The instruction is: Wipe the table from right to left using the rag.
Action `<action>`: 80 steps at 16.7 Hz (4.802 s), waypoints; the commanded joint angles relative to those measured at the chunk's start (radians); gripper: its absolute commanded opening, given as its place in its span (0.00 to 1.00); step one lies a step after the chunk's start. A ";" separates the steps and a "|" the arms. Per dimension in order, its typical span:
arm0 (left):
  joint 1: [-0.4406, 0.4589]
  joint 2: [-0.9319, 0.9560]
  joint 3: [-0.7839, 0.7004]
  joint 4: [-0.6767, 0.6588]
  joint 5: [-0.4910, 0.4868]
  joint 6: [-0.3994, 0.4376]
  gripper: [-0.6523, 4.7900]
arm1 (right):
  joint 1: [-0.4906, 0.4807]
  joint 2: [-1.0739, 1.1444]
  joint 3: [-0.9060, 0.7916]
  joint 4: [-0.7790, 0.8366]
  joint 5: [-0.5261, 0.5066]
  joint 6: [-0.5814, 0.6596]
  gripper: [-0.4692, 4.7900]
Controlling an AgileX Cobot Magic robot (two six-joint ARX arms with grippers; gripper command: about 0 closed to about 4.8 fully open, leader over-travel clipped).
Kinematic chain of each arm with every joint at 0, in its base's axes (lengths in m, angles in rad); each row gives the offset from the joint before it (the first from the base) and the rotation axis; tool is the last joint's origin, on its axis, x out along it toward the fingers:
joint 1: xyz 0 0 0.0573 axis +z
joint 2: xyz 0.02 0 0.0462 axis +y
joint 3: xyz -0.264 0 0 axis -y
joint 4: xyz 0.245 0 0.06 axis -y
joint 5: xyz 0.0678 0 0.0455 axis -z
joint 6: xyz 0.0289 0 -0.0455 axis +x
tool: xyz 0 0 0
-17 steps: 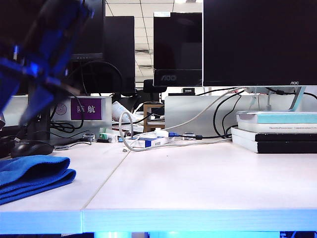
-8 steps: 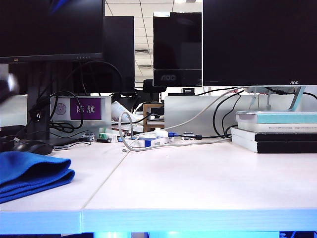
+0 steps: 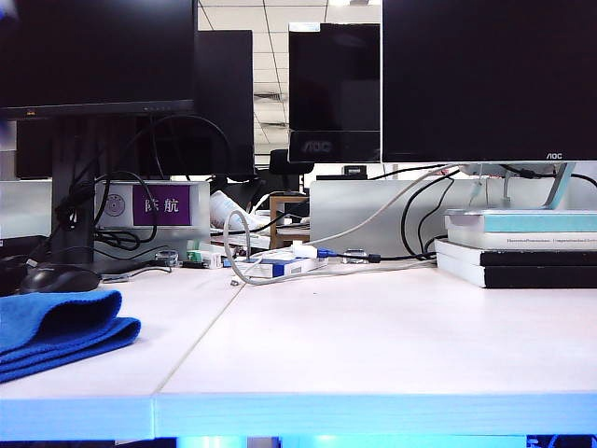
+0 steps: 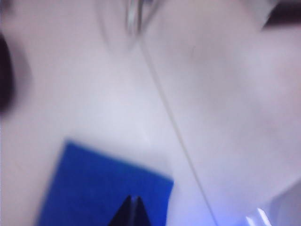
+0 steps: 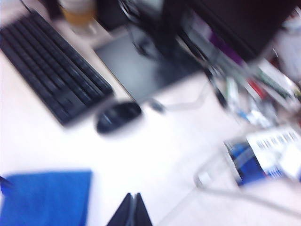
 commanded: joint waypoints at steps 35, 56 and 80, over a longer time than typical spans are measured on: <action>0.000 -1.076 -0.816 0.498 -0.505 -0.320 0.11 | 0.189 -0.909 -0.665 -0.151 0.094 0.006 0.08; 0.000 -1.077 -0.976 0.535 -0.570 -0.173 0.11 | 0.187 -1.439 -1.855 0.864 0.207 0.019 0.08; 0.000 -1.078 -0.976 0.535 -0.571 -0.174 0.11 | -0.540 -1.982 -2.433 0.928 0.067 0.071 0.08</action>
